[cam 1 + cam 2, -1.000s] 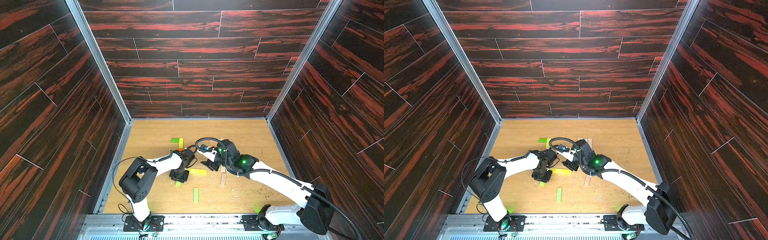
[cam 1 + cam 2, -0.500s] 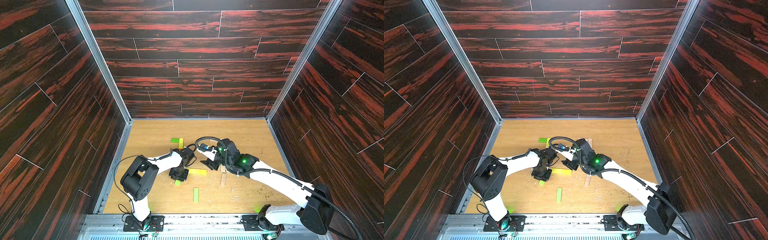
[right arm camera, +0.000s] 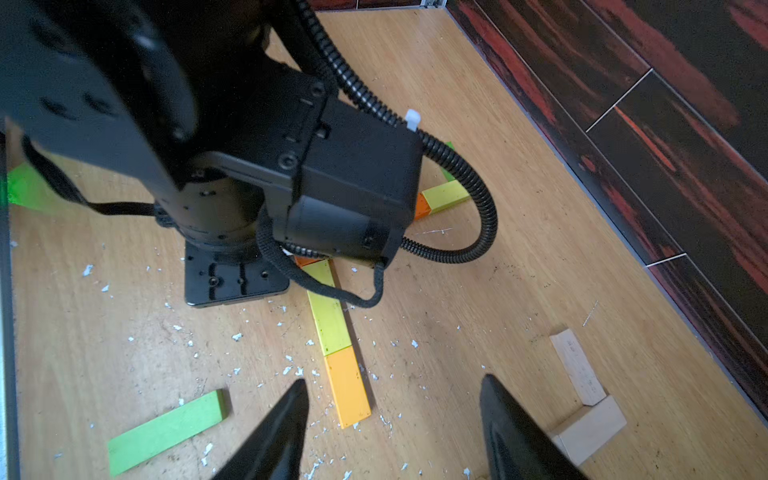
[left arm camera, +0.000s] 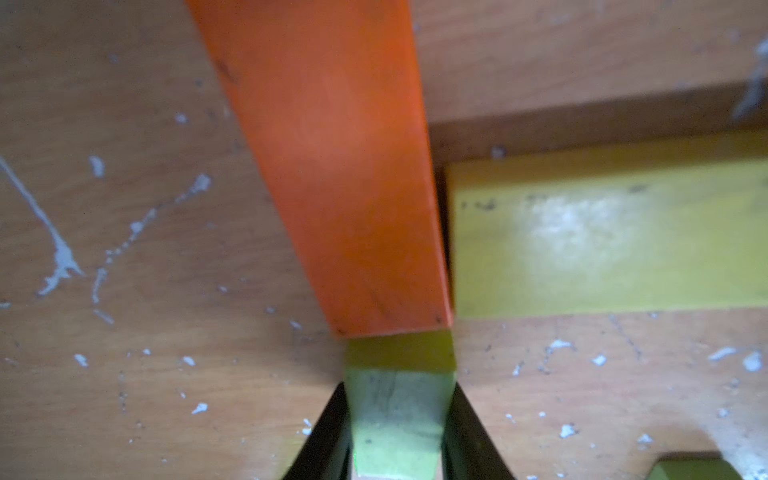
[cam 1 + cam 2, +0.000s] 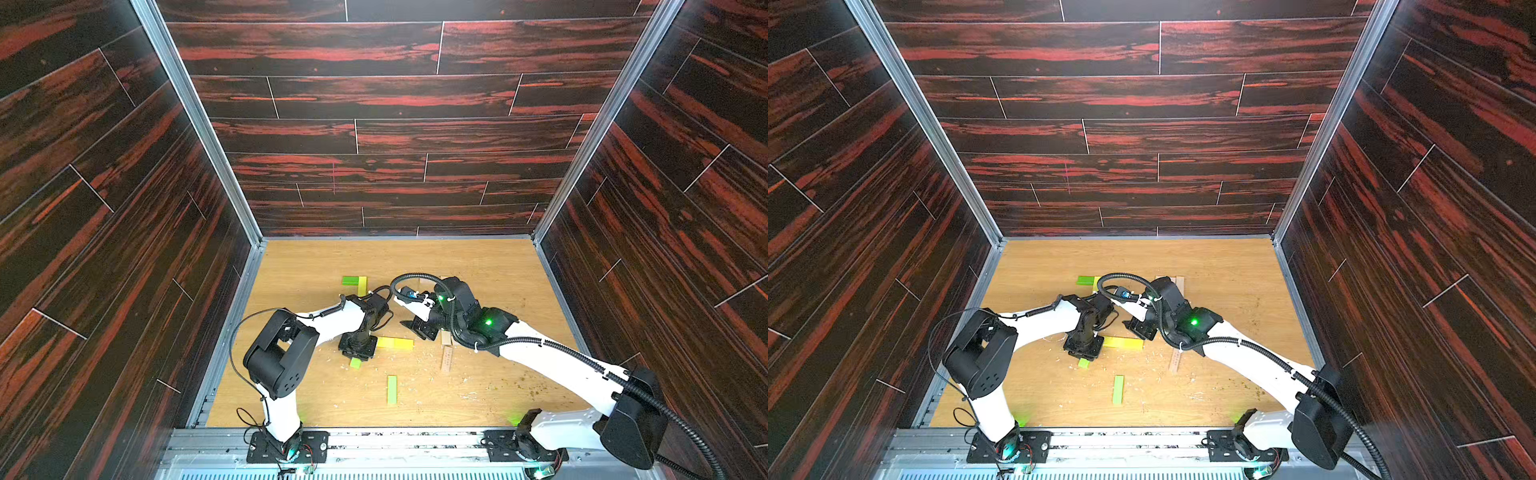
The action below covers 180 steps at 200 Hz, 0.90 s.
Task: Assemble a giraffe with building blocks
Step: Assemble the building block at the center of the board.
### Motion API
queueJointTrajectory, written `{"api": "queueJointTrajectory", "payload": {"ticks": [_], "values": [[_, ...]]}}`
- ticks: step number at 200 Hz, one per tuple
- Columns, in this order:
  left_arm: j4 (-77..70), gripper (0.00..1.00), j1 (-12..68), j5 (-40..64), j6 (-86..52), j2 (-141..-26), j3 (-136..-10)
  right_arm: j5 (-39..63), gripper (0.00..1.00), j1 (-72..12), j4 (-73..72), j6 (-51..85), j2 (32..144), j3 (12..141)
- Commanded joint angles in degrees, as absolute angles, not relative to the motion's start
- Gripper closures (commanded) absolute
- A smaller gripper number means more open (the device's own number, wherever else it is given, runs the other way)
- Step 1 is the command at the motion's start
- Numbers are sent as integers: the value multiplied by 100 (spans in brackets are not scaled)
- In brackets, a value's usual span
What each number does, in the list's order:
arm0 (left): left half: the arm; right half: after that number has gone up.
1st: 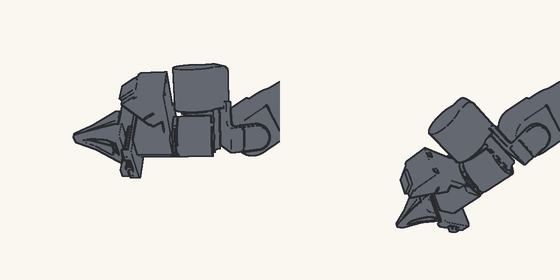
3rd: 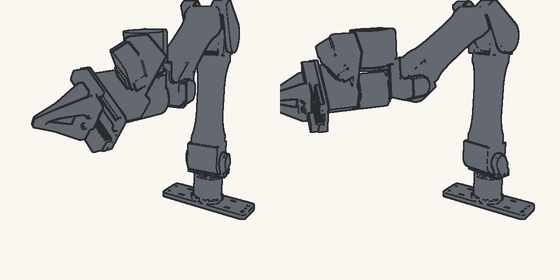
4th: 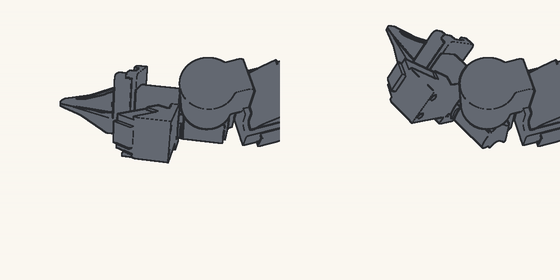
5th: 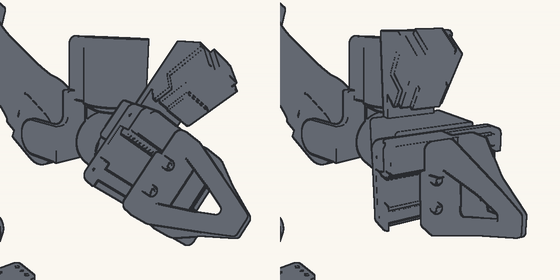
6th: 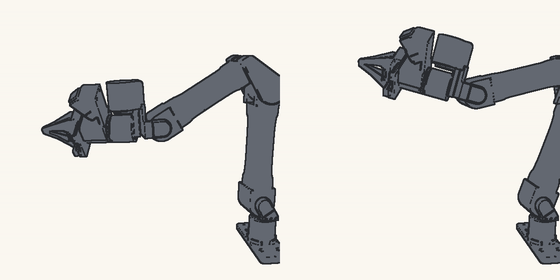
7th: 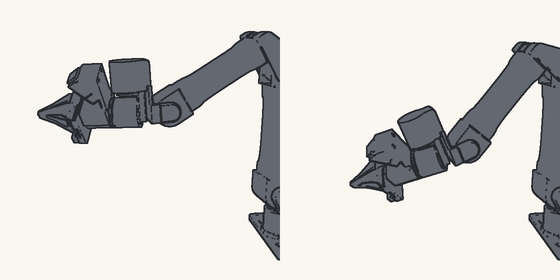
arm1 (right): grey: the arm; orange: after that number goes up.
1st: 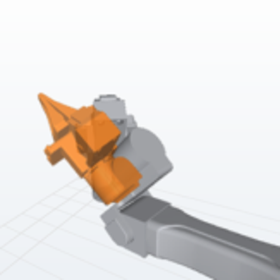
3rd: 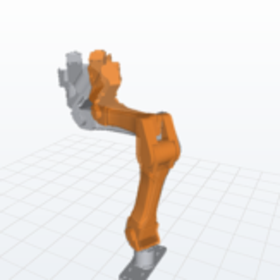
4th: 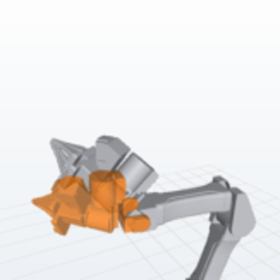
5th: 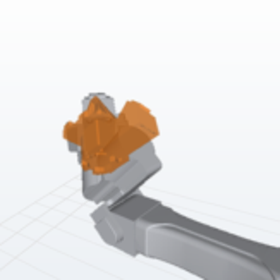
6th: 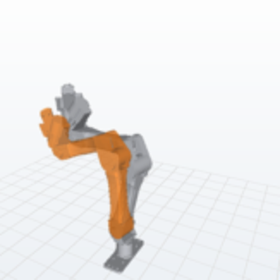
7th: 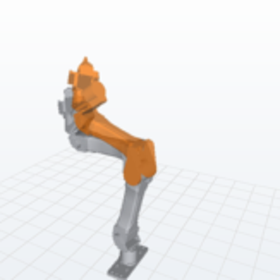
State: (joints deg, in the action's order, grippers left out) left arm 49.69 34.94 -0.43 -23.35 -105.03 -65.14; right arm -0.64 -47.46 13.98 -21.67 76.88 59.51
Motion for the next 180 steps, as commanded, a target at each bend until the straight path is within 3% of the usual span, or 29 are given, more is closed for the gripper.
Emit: {"api": "queueJointTrajectory", "payload": {"ticks": [1, 56, 153, 180], "values": [[4833, 69, 3446, -124, -2276, -10679, -6600, -24, 34, -4729, 1489, -2232, 7850, 6095], [4868, 65, 3429, -135, -2259, -10678, -6601, -22, 34, -4729, 1482, -2241, 7849, 6082], [5561, 37, 3448, -328, -2171, -9570, -7079, -51, 33, -4729, 1433, -2242, 7733, 6087], [5915, 34, 3532, -446, -2196, -9010, -7357, -70, 32, -4729, 1441, -2211, 7636, 6091]]}}
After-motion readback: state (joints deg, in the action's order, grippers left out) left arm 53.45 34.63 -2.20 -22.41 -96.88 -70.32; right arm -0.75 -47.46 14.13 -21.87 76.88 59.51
